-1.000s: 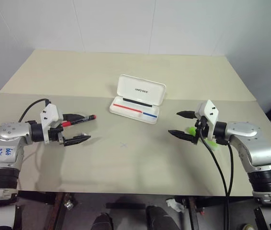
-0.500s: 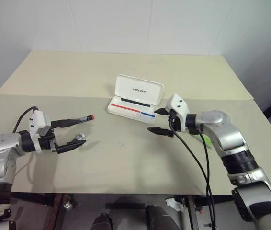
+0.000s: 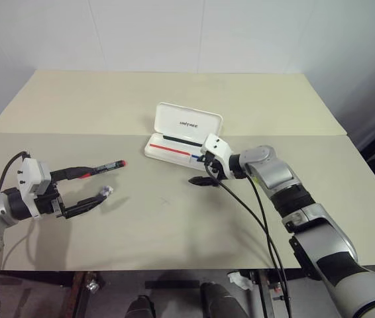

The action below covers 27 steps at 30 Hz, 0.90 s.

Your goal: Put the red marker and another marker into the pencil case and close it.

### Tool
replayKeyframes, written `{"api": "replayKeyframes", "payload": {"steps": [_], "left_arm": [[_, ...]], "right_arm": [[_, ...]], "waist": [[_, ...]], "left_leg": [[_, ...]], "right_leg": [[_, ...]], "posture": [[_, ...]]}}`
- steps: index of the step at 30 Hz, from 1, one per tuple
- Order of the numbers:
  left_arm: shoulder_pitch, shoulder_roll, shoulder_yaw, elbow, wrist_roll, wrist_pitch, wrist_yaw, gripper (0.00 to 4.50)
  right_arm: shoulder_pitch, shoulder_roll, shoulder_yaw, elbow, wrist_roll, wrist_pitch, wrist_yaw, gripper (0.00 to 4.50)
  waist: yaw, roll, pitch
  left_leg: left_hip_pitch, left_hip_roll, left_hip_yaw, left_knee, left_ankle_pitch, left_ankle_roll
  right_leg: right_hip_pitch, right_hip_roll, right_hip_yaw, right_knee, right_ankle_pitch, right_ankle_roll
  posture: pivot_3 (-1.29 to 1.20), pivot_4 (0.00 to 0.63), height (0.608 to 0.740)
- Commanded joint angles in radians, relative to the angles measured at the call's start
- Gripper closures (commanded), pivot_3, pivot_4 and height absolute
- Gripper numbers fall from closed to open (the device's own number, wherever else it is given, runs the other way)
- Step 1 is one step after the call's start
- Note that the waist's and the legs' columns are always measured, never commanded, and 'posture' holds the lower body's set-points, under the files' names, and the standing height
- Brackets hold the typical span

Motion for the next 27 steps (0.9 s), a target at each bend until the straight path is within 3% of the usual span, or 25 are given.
{"api": "replayKeyframes", "payload": {"steps": [1,4,7,18,23,27], "left_arm": [[0.026,0.012,0.051,-0.056,-0.026,0.002,0.023,0.01],[0.052,0.015,0.068,-0.082,-0.035,0.011,0.033,0.01],[0.066,0.018,0.080,-0.096,-0.037,0.017,0.041,0.00],[0.055,0.021,0.081,-0.104,-0.036,0.030,0.049,0.00],[0.036,0.020,0.071,-0.092,-0.033,0.027,0.046,0.00],[0.030,0.003,0.068,-0.093,-0.048,0.026,0.038,0.00]], "right_arm": [[-0.045,0.027,0.001,0.066,-0.025,-0.048,0.000,0.00],[-0.075,0.050,0.020,0.124,-0.063,-0.046,0.012,0.00],[-0.084,0.064,0.010,0.143,-0.068,-0.062,0.014,0.65],[-0.118,0.071,-0.025,0.180,-0.073,-0.064,-0.007,4.43],[-0.120,0.056,-0.067,0.136,-0.044,-0.088,-0.014,4.48],[-0.053,0.011,-0.131,-0.051,0.023,-0.140,0.026,4.48]], "waist": [[-0.008,0.000,0.000],[-0.013,0.000,0.000],[-0.016,0.000,0.000],[-0.019,0.000,0.000],[-0.019,0.000,0.000],[-0.016,0.000,0.000]], "left_leg": [[0.000,0.000,0.000,0.000,0.000,0.000],[0.000,0.000,0.000,0.000,0.000,0.000],[0.000,0.000,0.000,0.000,0.000,0.000],[0.000,0.000,0.000,-0.002,0.000,0.000],[0.000,0.000,0.000,-0.002,0.000,0.000],[-0.001,0.000,0.000,-0.003,0.000,0.000]], "right_leg": [[0.000,0.000,0.000,0.000,0.000,0.000],[0.000,0.000,0.000,0.000,0.000,0.000],[0.000,0.000,0.000,0.000,0.000,0.000],[0.000,0.000,0.000,0.000,0.000,0.000],[-0.001,0.000,0.000,0.000,0.000,-0.001],[-0.002,0.000,0.000,0.000,0.000,-0.001]], "posture": [[0.00,0.150,0.740],[0.00,0.150,0.740],[0.00,0.150,0.740],[0.00,0.150,0.740],[0.00,0.150,0.740],[0.00,0.150,0.740]]}}
